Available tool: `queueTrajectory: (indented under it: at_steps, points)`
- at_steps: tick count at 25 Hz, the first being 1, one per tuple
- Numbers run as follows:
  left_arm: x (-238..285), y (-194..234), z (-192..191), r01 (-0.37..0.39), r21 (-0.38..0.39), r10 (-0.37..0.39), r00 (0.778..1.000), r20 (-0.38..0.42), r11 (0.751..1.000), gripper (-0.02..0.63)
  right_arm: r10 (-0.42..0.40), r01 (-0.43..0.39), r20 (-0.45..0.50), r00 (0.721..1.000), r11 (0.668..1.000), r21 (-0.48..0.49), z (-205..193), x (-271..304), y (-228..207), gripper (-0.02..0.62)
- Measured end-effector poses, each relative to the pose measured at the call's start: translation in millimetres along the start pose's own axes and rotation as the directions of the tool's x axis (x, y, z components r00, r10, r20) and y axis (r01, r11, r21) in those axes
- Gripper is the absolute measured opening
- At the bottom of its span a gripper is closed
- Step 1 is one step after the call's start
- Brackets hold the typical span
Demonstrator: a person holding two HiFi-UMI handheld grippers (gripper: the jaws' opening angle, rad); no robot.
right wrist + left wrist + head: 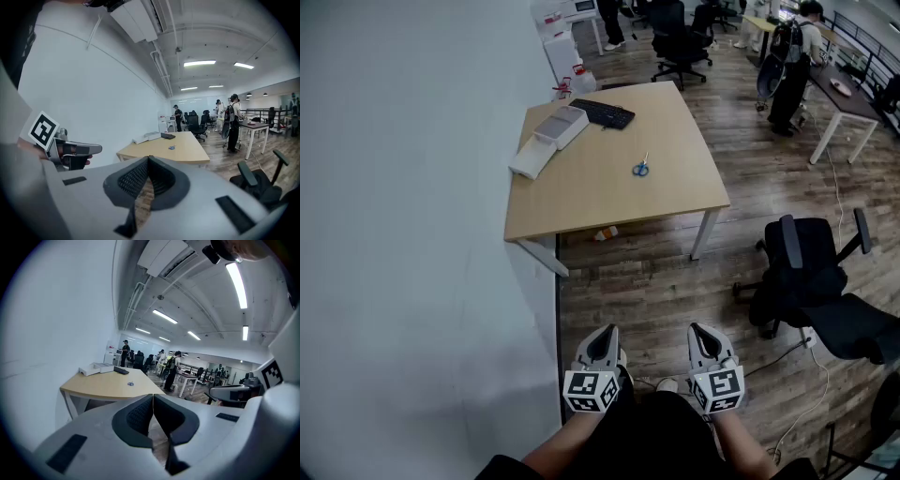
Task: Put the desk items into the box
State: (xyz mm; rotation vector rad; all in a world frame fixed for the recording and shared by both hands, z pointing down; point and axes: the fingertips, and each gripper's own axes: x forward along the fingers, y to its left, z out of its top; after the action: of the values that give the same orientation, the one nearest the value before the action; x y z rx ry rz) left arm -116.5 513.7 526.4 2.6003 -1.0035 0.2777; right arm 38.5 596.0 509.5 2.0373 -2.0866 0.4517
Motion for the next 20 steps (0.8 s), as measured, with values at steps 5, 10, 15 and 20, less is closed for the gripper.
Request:
queueTrajectory:
  at_steps: [5, 10, 15, 20]
  points:
    - [2, -12, -2, -0.026, 0.005, 0.025, 0.999, 0.023, 1.0, 0.018, 0.025, -0.025, 0.031, 0.999, 1.0, -0.013, 2, -15, -5, 0.058]
    - [1, -14, -8, -0.069, -0.01, 0.069, 0.997, 0.034, 0.998, 0.018, 0.027, -0.027, 0.034, 0.999, 0.999, 0.016, -6, -22, -18, 0.058]
    - [22, -18, -15, -0.058, 0.002, 0.058, 0.998, 0.008, 0.998, 0.018, 0.006, -0.006, -0.002, 1.0, 0.999, 0.054, -17, -11, -40, 0.058]
    - [83, -20, -10, 0.0, -0.007, 0.0, 1.0, -0.006, 1.0, 0.018, -0.034, 0.036, -0.035, 0.999, 0.998, 0.053, -16, 20, -73, 0.058]
